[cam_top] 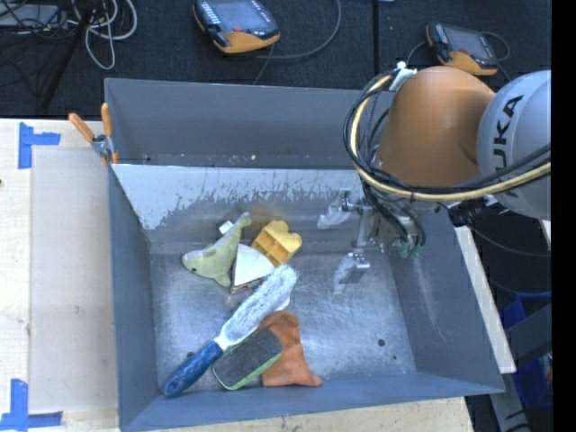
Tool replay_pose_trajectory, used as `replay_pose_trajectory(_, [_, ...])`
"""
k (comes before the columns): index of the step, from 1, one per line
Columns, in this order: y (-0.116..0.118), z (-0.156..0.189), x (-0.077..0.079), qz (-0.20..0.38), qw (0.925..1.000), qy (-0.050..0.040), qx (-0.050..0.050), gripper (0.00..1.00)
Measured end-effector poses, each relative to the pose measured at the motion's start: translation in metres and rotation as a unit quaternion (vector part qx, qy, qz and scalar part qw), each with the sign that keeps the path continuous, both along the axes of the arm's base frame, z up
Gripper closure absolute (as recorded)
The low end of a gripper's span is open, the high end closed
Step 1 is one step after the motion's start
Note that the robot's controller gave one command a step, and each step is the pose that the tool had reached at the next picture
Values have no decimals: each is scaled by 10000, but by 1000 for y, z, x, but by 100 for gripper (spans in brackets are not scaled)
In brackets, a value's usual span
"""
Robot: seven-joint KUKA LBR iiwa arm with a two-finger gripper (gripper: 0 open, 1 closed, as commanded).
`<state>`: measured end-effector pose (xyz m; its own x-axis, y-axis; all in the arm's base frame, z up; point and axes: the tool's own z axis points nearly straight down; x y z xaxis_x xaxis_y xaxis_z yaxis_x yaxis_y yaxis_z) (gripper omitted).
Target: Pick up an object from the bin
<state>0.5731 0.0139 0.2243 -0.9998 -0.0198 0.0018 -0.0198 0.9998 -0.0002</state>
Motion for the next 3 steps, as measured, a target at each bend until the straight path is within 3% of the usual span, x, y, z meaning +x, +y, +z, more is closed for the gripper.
replay_pose_trajectory(1, [22,-12,1,180,9998,0,7,0])
replay_pose_trajectory(2, [56,-57,14,59,10000,-49,3,0])
replay_pose_trajectory(3, [65,-118,-4,-106,9998,-167,11,0])
